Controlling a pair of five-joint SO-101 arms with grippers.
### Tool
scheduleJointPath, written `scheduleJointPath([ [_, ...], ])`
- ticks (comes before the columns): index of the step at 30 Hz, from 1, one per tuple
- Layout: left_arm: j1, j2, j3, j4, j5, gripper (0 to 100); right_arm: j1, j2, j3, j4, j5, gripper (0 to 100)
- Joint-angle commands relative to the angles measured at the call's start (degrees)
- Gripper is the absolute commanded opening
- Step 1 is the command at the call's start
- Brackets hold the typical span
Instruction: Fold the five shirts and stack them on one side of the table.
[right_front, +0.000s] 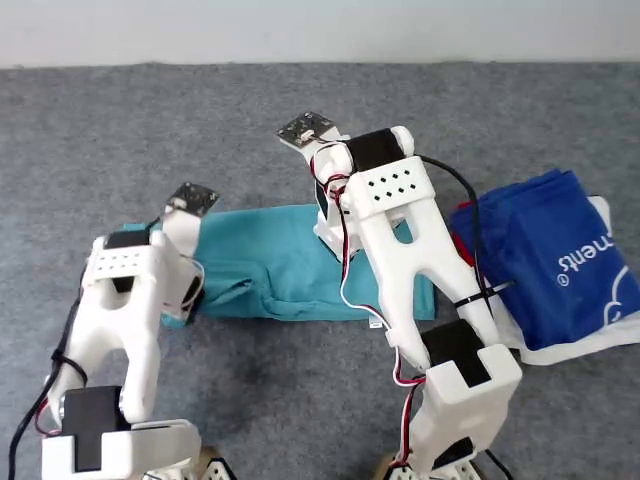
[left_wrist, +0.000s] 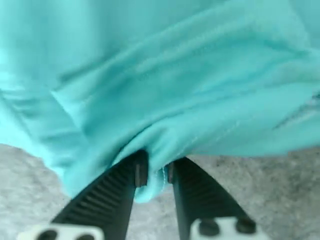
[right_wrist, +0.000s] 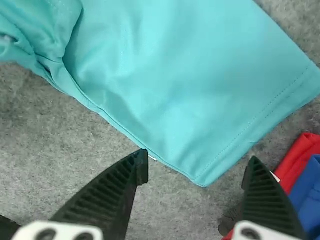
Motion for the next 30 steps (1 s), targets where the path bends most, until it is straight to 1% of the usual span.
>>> scheduleJointPath([
  [1, -0.1, -2.4, -5.6, 2.6, 0.4, 6, -0.5, -3.3, -0.3, 2.2, -0.1, 30.7],
  [7, -0.3, -2.1, -8.0, 2.2, 0.3, 7, -0.5, -3.3, -0.3, 2.2, -2.1, 30.7],
  [10, -0.4, -2.1, -7.5, -0.6, -1.2, 7, -0.5, -3.3, -0.3, 2.2, -2.1, 30.7],
  [19, -0.4, -1.9, -7.3, -12.2, -1.3, 7, -0.5, -3.3, -0.3, 2.2, -2.2, 30.7],
  [24, -0.4, -2.0, -5.6, -14.2, -1.2, 7, -0.5, -3.4, -0.3, 2.2, -2.2, 30.7],
  [26, -0.4, -2.5, -5.4, -13.2, -1.0, 7, -0.5, -3.5, -0.2, 2.2, -2.2, 30.7],
  [27, -0.4, -2.6, -5.8, -11.0, -0.3, 7, -0.5, -3.5, -0.2, 2.2, -2.2, 30.7],
  [28, -0.1, -2.6, -6.7, -7.6, 0.1, 7, -0.5, -3.5, -0.2, 2.2, -2.2, 30.7],
  [30, 0.4, -2.5, -8.8, 1.8, 0.0, 7, -0.5, -3.6, -0.2, 2.2, -2.2, 30.7],
])
